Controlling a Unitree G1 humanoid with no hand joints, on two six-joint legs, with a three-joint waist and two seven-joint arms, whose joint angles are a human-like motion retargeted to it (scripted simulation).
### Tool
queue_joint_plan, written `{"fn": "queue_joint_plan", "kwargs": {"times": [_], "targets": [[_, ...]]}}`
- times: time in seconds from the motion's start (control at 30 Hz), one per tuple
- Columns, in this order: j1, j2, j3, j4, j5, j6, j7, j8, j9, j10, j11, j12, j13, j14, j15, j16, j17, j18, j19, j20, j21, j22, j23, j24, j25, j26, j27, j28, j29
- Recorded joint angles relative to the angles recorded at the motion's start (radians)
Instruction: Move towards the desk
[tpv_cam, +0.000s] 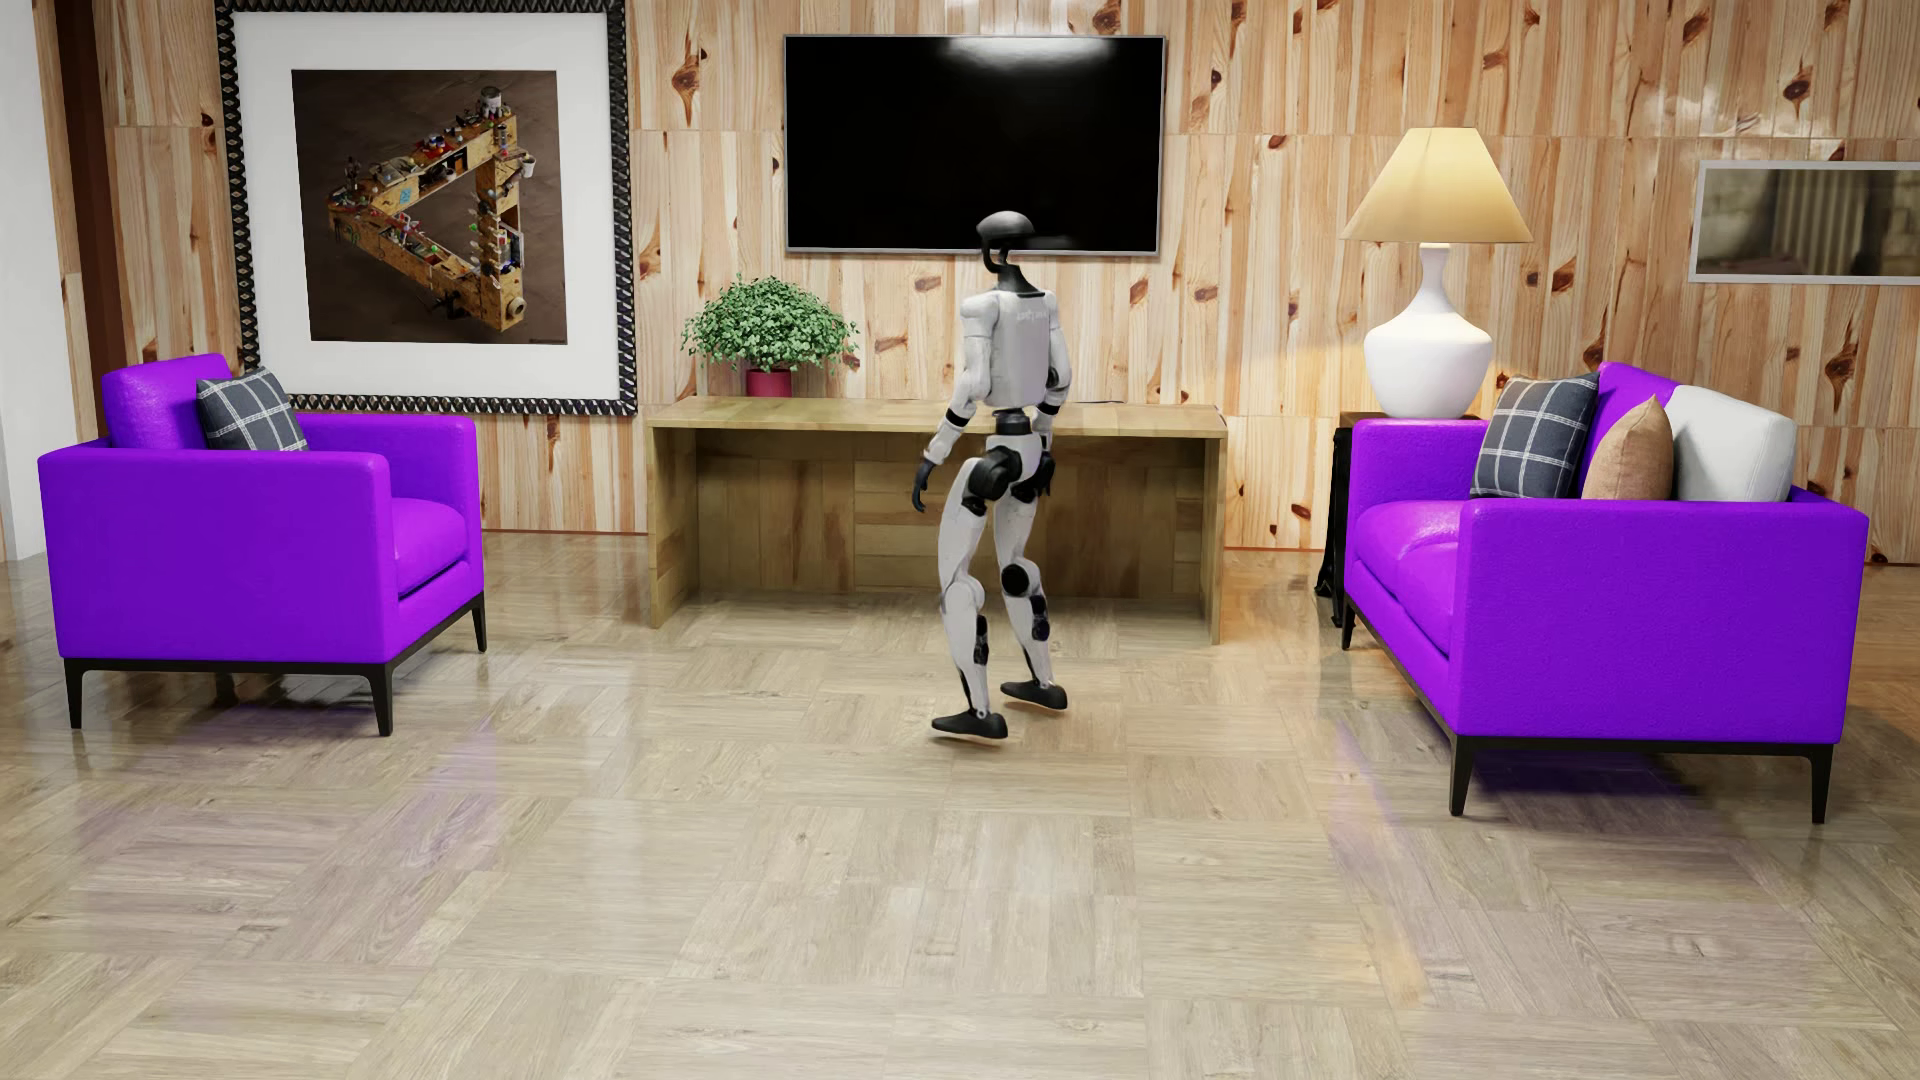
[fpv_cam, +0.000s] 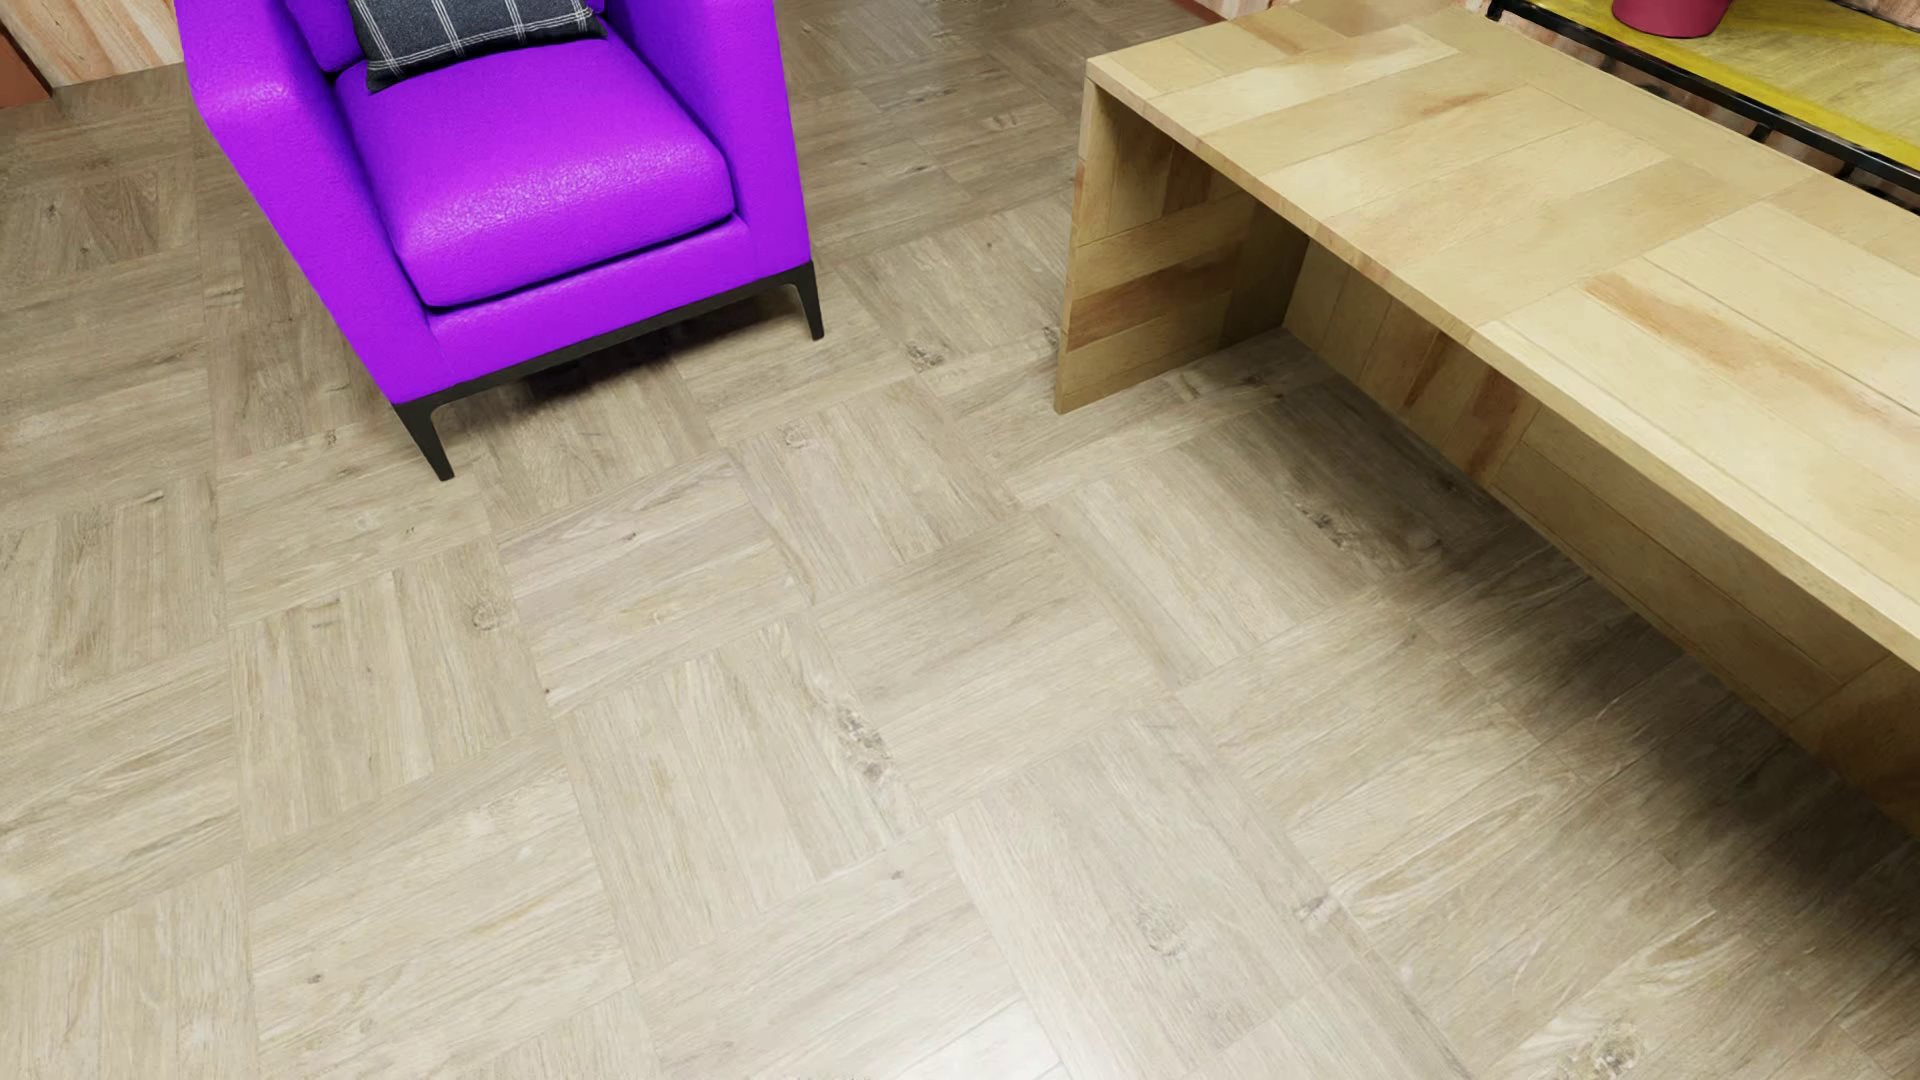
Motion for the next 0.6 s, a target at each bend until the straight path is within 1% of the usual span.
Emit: {"fn": "queue_joint_plan", "kwargs": {"times": [0.07, 0.13, 0.23, 0.27, 0.3, 0.33, 0.37, 0.4, 0.43, 0.47, 0.5, 0.53, 0.57, 0.6], "targets": [[-0.008, 0.021, 0.005, 0.025, 0.028, 0.007, -0.043, -0.042, -0.001, -0.005, -0.023, 0.018, -0.013, 0.016, -0.004, -0.001, -0.016, -0.019, -0.016, -0.003, 0.008, 0.011, -0.003, -0.011, 0.001, -0.003, -0.006, -0.002, 0.004], [-0.032, 0.026, 0.006, 0.052, 0.055, 0.013, -0.076, -0.078, 0.001, 0.018, -0.023, 0.038, -0.032, 0.031, -0.011, -0.002, -0.023, -0.033, -0.036, -0.008, -0.004, 0.027, -0.024, -0.021, 0.02, -0.001, -0.006, -0.014, -0.018], [-0.104, 0.026, 0.006, 0.088, 0.081, 0.02, -0.07, -0.127, 0.006, 0.114, -0.016, 0.055, -0.05, 0.071, -0.028, -0.004, -0.026, -0.024, -0.059, -0.016, -0.024, 0.053, -0.063, -0.024, 0.06, 0.013, -0.008, -0.035, -0.053], [-0.137, 0.027, 0.006, 0.105, 0.086, 0.021, -0.048, -0.142, 0.008, 0.163, -0.014, 0.063, -0.049, 0.095, -0.033, -0.005, -0.035, -0.029, -0.064, -0.007, -0.026, 0.055, -0.07, -0.035, 0.068, 0.018, -0.022, -0.036, -0.055], [-0.173, 0.028, 0.007, 0.127, 0.09, 0.024, -0.01, -0.158, 0.01, 0.215, -0.013, 0.071, -0.051, 0.119, -0.037, -0.011, -0.04, -0.027, -0.069, 0.014, -0.023, 0.051, -0.076, -0.058, 0.07, 0.022, -0.03, -0.033, -0.056], [-0.204, 0.029, 0.008, 0.16, 0.095, 0.027, 0.048, -0.174, 0.012, 0.262, -0.013, 0.08, -0.055, 0.138, -0.041, -0.015, -0.044, -0.02, -0.072, 0.038, -0.017, 0.042, -0.081, -0.083, 0.069, 0.022, -0.036, -0.025, -0.054], [-0.226, 0.03, 0.01, 0.194, 0.099, 0.031, 0.112, -0.188, 0.013, 0.299, -0.013, 0.088, -0.059, 0.145, -0.044, -0.017, -0.045, -0.007, -0.075, 0.055, -0.01, 0.03, -0.087, -0.099, 0.067, 0.017, -0.04, -0.016, -0.052], [-0.246, 0.032, 0.015, 0.209, 0.103, 0.034, 0.15, -0.197, 0.014, 0.325, -0.014, 0.095, -0.063, 0.125, -0.046, -0.015, -0.044, 0.015, -0.078, 0.065, -0.005, 0.018, -0.092, -0.105, 0.067, 0.012, -0.044, -0.009, -0.051], [-0.258, 0.036, 0.021, 0.203, 0.106, 0.037, 0.168, -0.203, 0.014, 0.334, -0.016, 0.102, -0.067, 0.094, -0.049, -0.014, -0.04, 0.032, -0.079, 0.07, -0.001, 0.008, -0.097, -0.105, 0.068, 0.009, -0.046, -0.004, -0.052], [-0.266, 0.041, 0.025, 0.182, 0.108, 0.038, 0.165, -0.206, 0.013, 0.327, -0.018, 0.107, -0.071, 0.07, -0.05, -0.012, -0.034, 0.038, -0.08, 0.073, 0.004, 0.0, -0.099, -0.1, 0.069, 0.01, -0.049, 0.0, -0.053], [-0.271, 0.048, 0.029, 0.146, 0.109, 0.038, 0.137, -0.207, 0.011, 0.303, -0.023, 0.106, -0.071, 0.054, -0.05, -0.01, -0.031, 0.029, -0.08, 0.072, 0.012, 0.001, -0.101, -0.089, 0.068, 0.01, -0.054, 0.002, -0.052], [-0.266, 0.056, 0.031, 0.104, 0.109, 0.037, 0.095, -0.207, 0.009, 0.256, -0.029, 0.107, -0.075, 0.036, -0.05, -0.007, -0.027, 0.005, -0.079, 0.068, 0.025, 0.003, -0.099, -0.073, 0.064, 0.011, -0.057, 0.003, -0.047], [-0.254, 0.067, 0.033, 0.055, 0.108, 0.036, 0.04, -0.205, 0.006, 0.201, -0.039, 0.109, -0.079, 0.067, -0.047, -0.006, -0.025, 0.004, -0.079, 0.065, 0.04, 0.004, -0.095, -0.059, 0.059, 0.012, -0.059, 0.001, -0.039], [-0.223, 0.078, 0.031, 0.027, 0.105, 0.035, 0.028, -0.201, 0.002, 0.144, -0.052, 0.112, -0.085, 0.106, -0.043, -0.01, -0.024, 0.057, -0.079, 0.067, 0.053, 0.005, -0.09, -0.052, 0.053, 0.012, -0.059, -0.001, -0.031]]}}
